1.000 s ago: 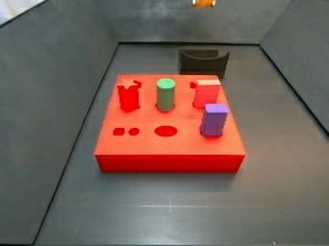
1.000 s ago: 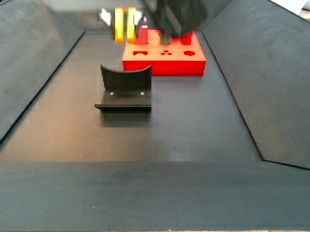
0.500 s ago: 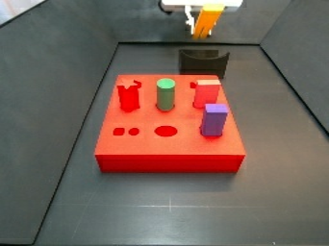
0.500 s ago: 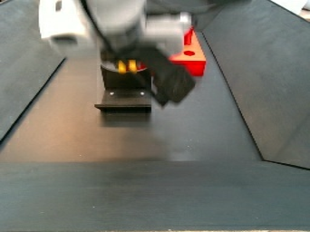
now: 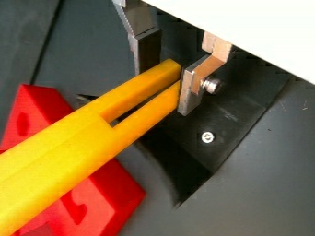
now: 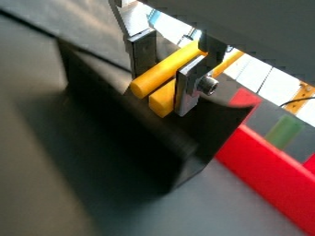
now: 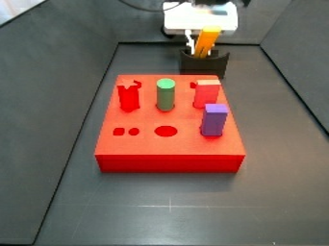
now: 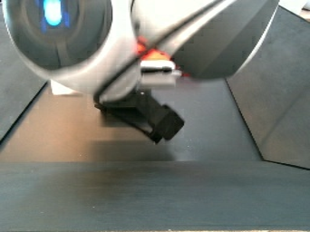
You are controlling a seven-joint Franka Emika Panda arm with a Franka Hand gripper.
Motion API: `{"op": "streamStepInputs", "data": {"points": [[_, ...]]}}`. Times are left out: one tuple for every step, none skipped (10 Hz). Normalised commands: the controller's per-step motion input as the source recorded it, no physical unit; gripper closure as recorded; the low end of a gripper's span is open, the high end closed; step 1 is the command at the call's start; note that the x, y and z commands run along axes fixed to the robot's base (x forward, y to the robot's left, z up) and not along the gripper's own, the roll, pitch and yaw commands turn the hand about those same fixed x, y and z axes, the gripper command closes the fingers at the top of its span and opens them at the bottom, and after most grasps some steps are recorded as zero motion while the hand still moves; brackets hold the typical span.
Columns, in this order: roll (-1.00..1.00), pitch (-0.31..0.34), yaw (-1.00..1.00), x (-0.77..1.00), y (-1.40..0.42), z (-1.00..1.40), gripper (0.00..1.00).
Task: Pick up the square-circle object. Move up. Place the square-circle object on the fixture. Regrasp the square-circle object. Move to above the board. Insert the square-circle object.
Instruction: Place the square-circle object on the fixture, then regrasp the square-circle object.
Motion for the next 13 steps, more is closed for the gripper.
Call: {"op": "streamStepInputs", "data": {"points": [[-0.19,0.037,-0.1,0.15,0.09,-0.71,1.0],[-0.18,0.032,-0.1,0.12,0.08,-0.55,1.0],[-0.15,0.031,-0.1,0.1,0.08,-0.36,1.0],[0.0,0.0,0.0,0.0,0.0,0.0,0.0],[0.02,-0.021,0.04,0.0,0.0,1.0,0.0],[0.03,-0.014,0.05,-0.01,0.0,1.0,0.0],[0.04,0.006,0.06,-0.03,0.0,1.0,0.0],[0.04,0.031,0.06,-0.03,0.0,1.0,0.0],[0.05,0.065,0.05,-0.03,0.0,1.0,0.0],[0.04,0.09,0.04,-0.03,0.0,0.93,0.0],[0.05,0.111,0.02,-0.03,0.01,0.76,0.0],[0.05,0.124,0.0,-0.02,0.0,0.59,0.0],[0.04,0.124,-0.02,-0.02,0.0,0.36,0.0]]}}
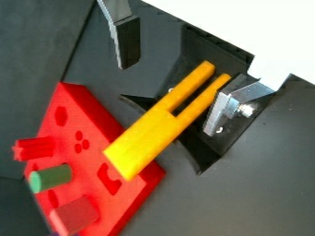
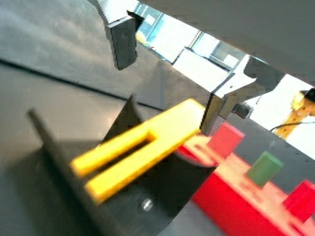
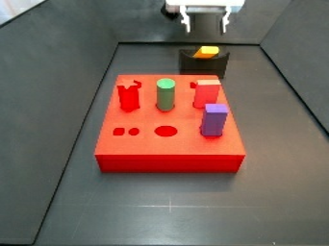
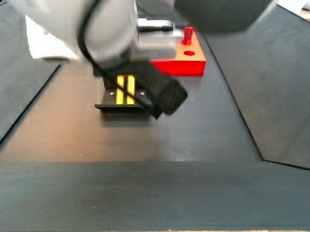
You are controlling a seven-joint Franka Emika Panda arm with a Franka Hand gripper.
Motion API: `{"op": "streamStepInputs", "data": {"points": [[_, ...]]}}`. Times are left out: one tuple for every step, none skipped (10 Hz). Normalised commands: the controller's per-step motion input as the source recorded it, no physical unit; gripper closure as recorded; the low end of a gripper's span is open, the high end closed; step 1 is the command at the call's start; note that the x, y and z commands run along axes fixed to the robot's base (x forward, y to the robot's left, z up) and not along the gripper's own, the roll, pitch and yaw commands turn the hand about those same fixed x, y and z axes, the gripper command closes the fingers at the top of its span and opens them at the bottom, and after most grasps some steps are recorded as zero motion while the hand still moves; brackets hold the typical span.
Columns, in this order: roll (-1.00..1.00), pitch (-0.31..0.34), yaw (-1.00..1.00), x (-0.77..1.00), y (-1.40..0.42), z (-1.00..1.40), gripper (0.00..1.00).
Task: Pick up the square-circle object. Move up. Place the square-circle object on the fixture. Regrasp the square-circle object. Move to above the board. Insert the square-circle object.
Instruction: Regrasp the square-circle object.
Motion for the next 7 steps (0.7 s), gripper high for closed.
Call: {"op": "streamStepInputs", "data": {"points": [[0.04,0.114,-0.04,-0.02,0.01,0.19,0.0],[-0.01,-0.005,-0.07,-1.0,0.0,0.0,0.0],[0.0,-0.045,-0.09,-1.0,0.01,0.01,0.0],[0.02,-0.065,-0.08,-1.0,0.0,0.03,0.0],[0.05,-0.078,-0.06,-1.0,-0.01,0.03,0.0],[0.07,-0.091,-0.04,-1.0,0.0,0.03,0.0],[0.09,-0.101,-0.01,-1.0,-0.01,0.03,0.0]]}}
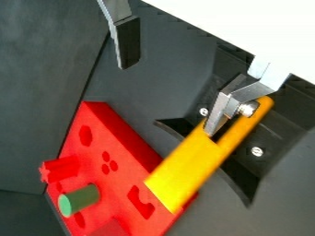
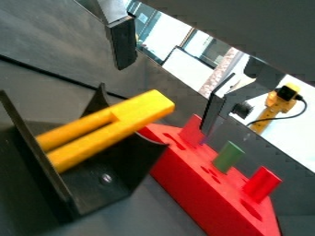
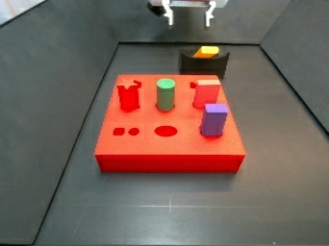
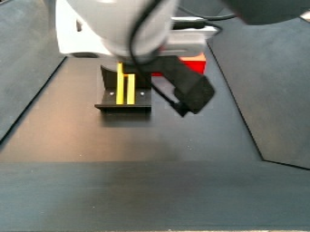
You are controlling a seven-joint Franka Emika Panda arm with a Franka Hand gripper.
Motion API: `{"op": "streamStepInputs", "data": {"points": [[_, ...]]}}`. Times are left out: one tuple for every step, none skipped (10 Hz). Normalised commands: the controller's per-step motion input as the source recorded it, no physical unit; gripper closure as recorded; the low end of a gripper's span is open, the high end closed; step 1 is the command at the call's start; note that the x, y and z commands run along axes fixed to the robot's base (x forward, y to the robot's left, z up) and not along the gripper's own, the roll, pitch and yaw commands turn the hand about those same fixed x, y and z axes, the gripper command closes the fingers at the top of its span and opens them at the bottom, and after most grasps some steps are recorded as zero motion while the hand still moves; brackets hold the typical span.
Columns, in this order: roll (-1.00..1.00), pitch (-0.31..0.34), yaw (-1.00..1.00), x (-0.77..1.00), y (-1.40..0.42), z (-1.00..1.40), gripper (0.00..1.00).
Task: Pick up the square-circle object. Move up. Place the square-circle object on the fixture. Regrasp the square-circle object. Move to above the board. Insert the square-circle object.
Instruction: Regrasp the square-circle object.
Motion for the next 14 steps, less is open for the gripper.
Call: {"op": "streamStepInputs", "data": {"points": [[0.1,-0.106,0.0,-1.0,-0.01,0.03,0.0],[0.12,-0.108,0.02,-1.0,-0.02,0.03,0.0],[0.13,-0.103,0.04,-0.84,-0.02,0.03,0.0],[0.13,-0.094,0.04,-0.71,-0.02,0.03,0.0],[0.81,0.037,-1.0,-0.35,-1.0,-0.13,0.0],[0.81,0.034,-1.0,-0.24,-1.0,-0.12,0.0],[0.81,-0.007,-1.0,-0.12,-1.0,-0.08,0.0],[0.8,-0.037,-1.0,-0.11,-1.0,-0.08,0.0],[0.79,-0.068,-1.0,-0.11,-1.0,-0.07,0.0],[0.79,-0.098,-1.0,-0.12,-1.0,-0.04,0.0],[0.78,-0.137,-1.0,-0.1,-0.76,-0.01,0.0],[0.78,-0.165,-1.0,-0.08,-0.56,0.0,0.0],[0.77,-0.192,-1.0,-0.06,-0.35,0.0,0.0],[0.76,-0.218,-1.0,-0.05,-0.14,0.01,0.0]]}}
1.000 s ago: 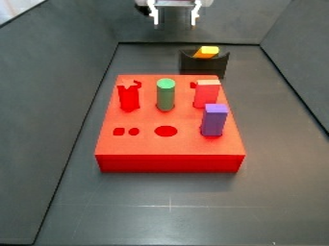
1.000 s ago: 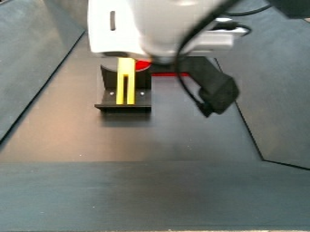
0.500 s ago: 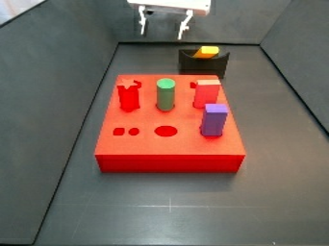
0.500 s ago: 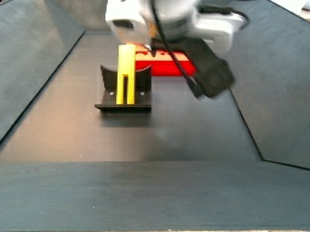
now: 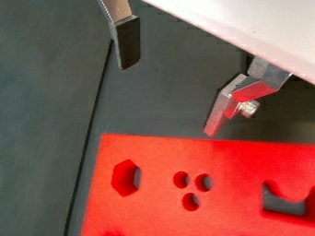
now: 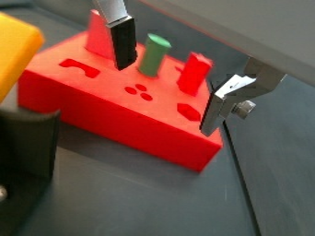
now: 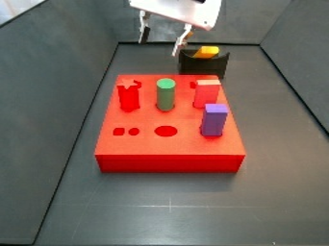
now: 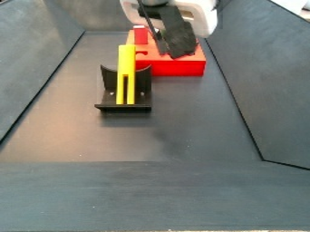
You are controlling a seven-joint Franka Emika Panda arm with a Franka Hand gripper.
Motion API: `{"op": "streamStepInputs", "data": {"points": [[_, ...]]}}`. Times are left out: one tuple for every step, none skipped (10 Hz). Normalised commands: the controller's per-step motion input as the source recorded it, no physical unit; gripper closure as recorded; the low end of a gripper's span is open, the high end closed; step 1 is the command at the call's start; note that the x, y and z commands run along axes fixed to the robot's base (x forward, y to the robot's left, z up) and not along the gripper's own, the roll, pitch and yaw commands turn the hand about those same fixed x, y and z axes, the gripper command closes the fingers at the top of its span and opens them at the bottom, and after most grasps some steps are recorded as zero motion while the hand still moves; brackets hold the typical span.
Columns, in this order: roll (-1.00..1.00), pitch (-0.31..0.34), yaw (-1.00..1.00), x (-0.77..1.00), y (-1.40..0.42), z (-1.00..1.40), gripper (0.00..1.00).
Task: Pick up the square-circle object. Move up. Place the square-circle object on the fixture. Regrasp the square-circle object. Move to above the board. Insert the square-circle object.
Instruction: Regrasp the square-circle object.
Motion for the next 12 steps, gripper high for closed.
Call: {"op": "streamStepInputs", "data": {"points": [[0.74,-0.249,-1.0,-0.04,-0.04,0.01,0.0],[0.74,-0.269,-1.0,-0.04,-0.04,0.01,0.0],[0.73,-0.285,-1.0,-0.05,-0.04,0.01,0.0],[0.71,-0.321,-1.0,-0.06,-0.02,0.01,0.0],[0.7,-0.337,-1.0,-0.06,-0.02,0.01,0.0],[0.69,-0.346,-1.0,-0.06,-0.01,0.01,0.0],[0.67,-0.35,-1.0,-0.05,-0.01,0.0,0.0],[0.66,-0.345,-1.0,-0.05,-0.01,0.0,0.0],[0.64,-0.33,-1.0,-0.05,-0.01,0.0,0.0],[0.63,-0.308,-1.0,-0.05,-0.01,0.0,0.0],[0.62,-0.258,-1.0,-0.05,-0.01,0.0,0.0],[0.61,-0.222,-1.0,-0.05,-0.01,0.0,0.0]]}}
